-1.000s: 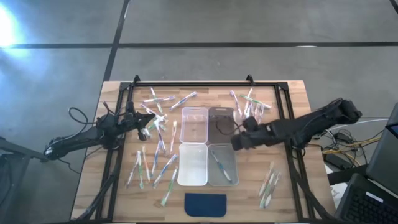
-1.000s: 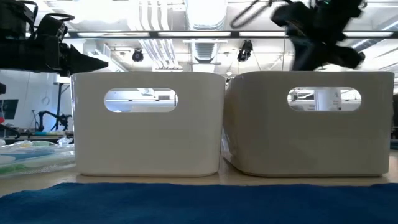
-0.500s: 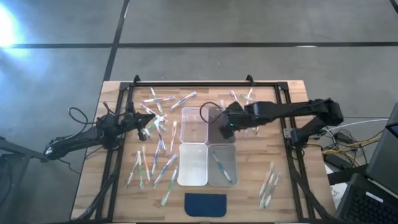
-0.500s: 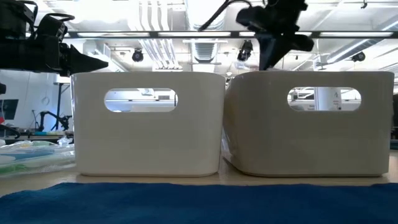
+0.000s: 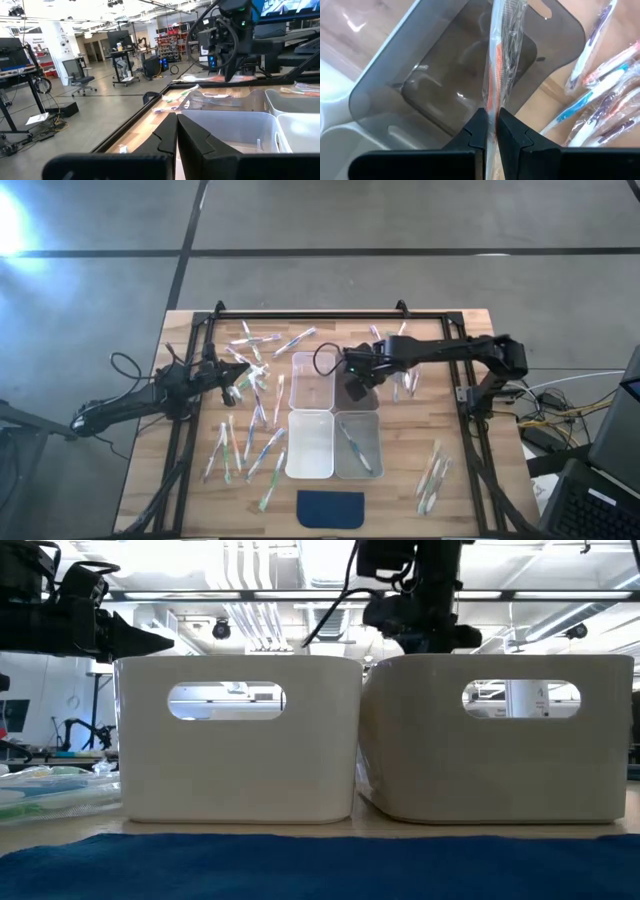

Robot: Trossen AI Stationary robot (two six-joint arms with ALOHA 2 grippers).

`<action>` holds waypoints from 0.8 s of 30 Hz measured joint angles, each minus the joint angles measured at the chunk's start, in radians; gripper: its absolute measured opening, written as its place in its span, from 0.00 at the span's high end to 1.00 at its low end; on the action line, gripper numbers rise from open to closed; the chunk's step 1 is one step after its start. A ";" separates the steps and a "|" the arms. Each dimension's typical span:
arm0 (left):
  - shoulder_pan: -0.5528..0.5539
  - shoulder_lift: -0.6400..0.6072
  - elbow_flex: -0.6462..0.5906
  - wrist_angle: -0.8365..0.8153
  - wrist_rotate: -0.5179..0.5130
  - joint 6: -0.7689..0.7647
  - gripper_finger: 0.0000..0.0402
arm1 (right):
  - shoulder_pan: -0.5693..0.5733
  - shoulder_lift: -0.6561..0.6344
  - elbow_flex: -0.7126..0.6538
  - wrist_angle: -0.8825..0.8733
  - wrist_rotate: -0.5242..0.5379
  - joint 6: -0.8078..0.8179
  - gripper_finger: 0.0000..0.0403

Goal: Pick & Place Toothbrushes
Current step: Put the orange toothbrush into the black bin

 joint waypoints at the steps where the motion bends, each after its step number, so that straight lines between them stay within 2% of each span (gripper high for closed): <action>1: 0.000 0.000 0.000 0.000 0.000 0.000 0.96 | -0.006 0.003 0.001 0.001 -0.002 -0.008 0.96; 24: 0.000 0.000 0.000 0.000 0.000 0.000 0.96 | -0.035 0.114 0.000 0.044 -0.045 -0.072 0.96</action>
